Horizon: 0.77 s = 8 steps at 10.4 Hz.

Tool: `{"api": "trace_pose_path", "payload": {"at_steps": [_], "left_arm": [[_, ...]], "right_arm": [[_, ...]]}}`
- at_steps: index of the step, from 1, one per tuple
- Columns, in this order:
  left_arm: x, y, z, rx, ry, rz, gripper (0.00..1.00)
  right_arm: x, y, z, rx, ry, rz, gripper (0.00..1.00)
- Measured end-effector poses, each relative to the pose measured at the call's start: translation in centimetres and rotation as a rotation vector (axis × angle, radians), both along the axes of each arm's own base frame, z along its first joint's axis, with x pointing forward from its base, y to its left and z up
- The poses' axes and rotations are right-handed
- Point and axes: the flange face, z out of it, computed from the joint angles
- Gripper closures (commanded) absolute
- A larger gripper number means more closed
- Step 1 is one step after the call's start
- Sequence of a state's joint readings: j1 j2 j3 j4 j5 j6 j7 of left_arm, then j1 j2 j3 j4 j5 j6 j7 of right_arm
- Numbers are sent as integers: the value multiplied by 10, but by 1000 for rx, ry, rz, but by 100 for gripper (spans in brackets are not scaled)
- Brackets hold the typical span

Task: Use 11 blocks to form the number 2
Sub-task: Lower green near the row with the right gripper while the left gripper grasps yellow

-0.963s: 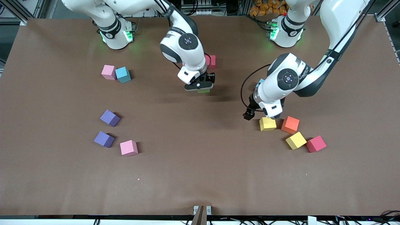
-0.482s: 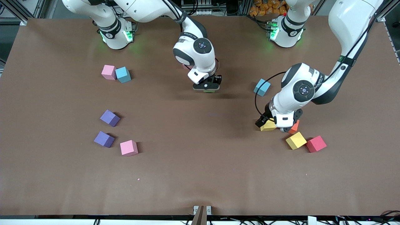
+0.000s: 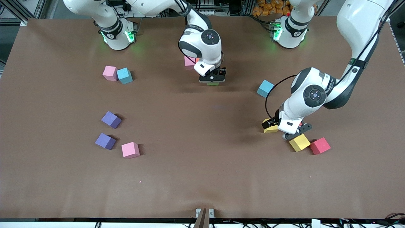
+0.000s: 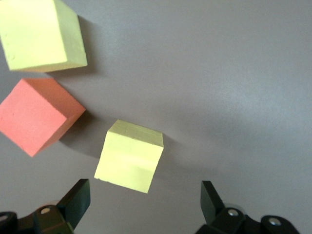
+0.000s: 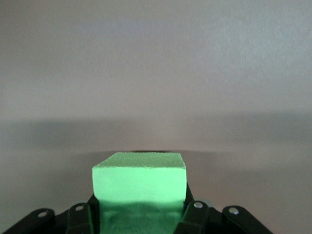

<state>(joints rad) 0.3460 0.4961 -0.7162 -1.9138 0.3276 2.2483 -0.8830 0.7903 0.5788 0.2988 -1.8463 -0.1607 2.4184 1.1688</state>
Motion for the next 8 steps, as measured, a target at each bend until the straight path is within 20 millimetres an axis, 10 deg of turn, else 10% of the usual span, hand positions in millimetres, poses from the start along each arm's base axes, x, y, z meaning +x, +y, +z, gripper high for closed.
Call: {"api": "trace_pose_path", "payload": {"at_steps": [8], "left_arm": [[-1, 8, -45, 39, 40, -141, 0]], "right_arm": [[-12, -7, -11, -25, 14, -24, 73]]}}
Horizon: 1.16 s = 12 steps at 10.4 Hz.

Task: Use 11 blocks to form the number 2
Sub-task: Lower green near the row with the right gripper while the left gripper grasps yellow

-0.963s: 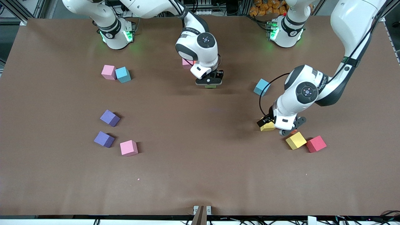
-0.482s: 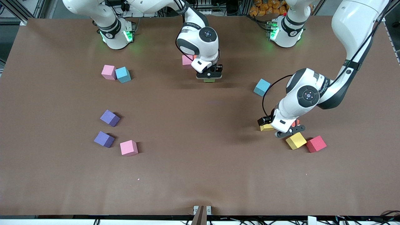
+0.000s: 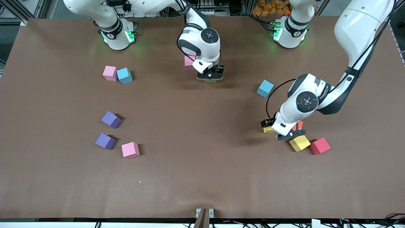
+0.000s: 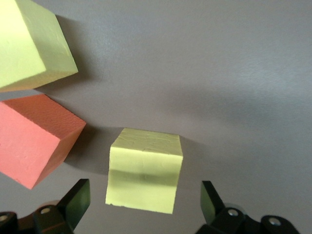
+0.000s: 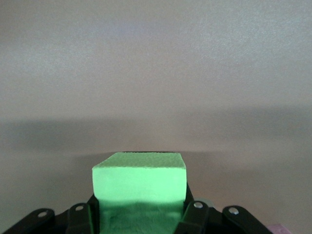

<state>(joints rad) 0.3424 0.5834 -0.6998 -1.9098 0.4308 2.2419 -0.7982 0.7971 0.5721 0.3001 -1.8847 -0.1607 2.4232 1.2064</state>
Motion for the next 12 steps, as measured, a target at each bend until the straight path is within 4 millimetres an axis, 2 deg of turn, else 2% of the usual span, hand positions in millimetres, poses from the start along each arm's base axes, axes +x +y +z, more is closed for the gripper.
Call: {"api": "trace_pose_path", "payload": {"at_steps": [2, 4, 8, 10, 12], "left_arm": [[2, 6, -10, -2, 16, 1, 0], [4, 7, -12, -6, 17, 5, 0], [5, 7, -24, 1, 23, -16, 0], [5, 7, -33, 4, 30, -27, 1], [7, 7, -33, 1, 29, -25, 20]], "right_arm": [[-2, 1, 0, 1, 0, 2, 73], [-3, 1, 0, 0, 1, 5, 73], [-22, 7, -5, 16, -2, 32, 73], [-23, 6, -6, 14, 0, 33, 73], [-24, 5, -8, 9, 2, 34, 72]]}}
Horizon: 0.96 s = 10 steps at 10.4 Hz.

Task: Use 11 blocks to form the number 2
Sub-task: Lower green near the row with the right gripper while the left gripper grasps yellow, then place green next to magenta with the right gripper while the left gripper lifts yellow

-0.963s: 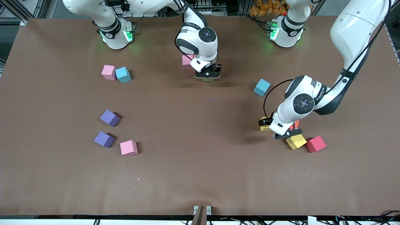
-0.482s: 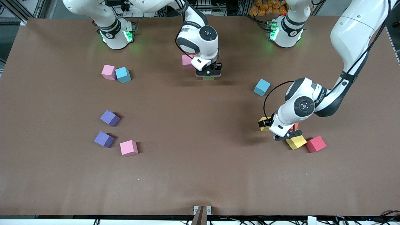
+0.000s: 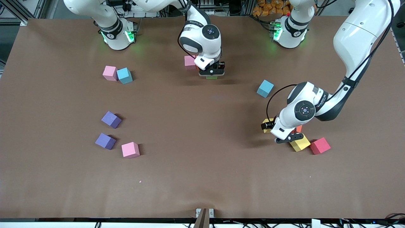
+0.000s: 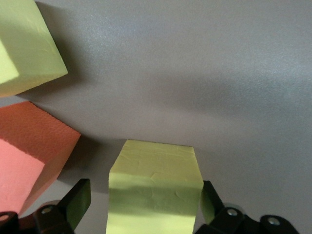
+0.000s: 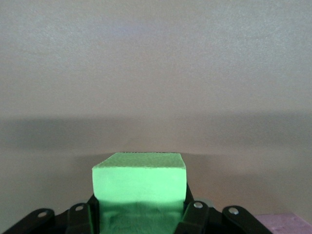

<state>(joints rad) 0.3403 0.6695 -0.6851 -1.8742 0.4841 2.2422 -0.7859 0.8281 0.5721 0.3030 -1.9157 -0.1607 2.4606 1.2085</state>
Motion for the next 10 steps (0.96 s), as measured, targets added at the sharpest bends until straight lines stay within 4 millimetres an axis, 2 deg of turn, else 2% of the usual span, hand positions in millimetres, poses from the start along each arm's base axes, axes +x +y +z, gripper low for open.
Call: {"api": "trace_pose_path", "payload": {"at_steps": [2, 4, 8, 10], "left_arm": [[3, -2, 2, -3, -6, 0, 34], [3, -5, 3, -5, -9, -4, 41], [-3, -35, 7, -9, -18, -50, 43], [-2, -37, 9, -10, -23, -52, 43]], "right_arm": [[-1, -1, -1, 0, 0, 0, 72], [-1, -1, -1, 1, 0, 0, 72], [0, 0, 0, 19, -7, -1, 72], [1, 0, 0, 22, -9, -2, 72]]}}
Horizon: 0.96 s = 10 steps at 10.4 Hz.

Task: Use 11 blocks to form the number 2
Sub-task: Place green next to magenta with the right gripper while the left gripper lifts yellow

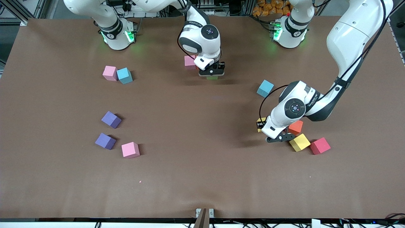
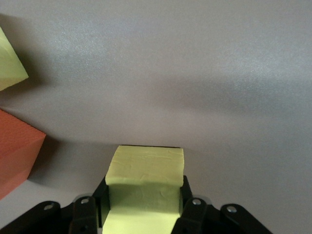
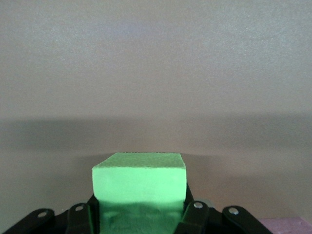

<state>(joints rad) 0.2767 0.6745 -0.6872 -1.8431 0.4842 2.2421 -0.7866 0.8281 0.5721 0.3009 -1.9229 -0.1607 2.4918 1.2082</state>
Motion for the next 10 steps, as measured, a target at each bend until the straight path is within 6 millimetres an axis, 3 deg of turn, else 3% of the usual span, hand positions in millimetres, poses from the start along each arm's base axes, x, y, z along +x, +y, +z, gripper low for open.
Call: {"api": "trace_pose_path", "payload": {"at_steps": [2, 4, 8, 10], "left_arm": [[-4, -4, 3, 13, 17, -7, 42], [-14, -18, 11, 34, 50, -16, 41], [-20, -29, 23, 49, 56, -11, 41], [-28, -45, 30, 47, 59, 15, 41]], "right_arm": [[0, 0, 0, 5, -2, 0, 70], [0, 0, 0, 8, -3, -1, 63], [0, 0, -1, 7, -2, 0, 62], [0, 0, -1, 7, -2, 0, 49]]}}
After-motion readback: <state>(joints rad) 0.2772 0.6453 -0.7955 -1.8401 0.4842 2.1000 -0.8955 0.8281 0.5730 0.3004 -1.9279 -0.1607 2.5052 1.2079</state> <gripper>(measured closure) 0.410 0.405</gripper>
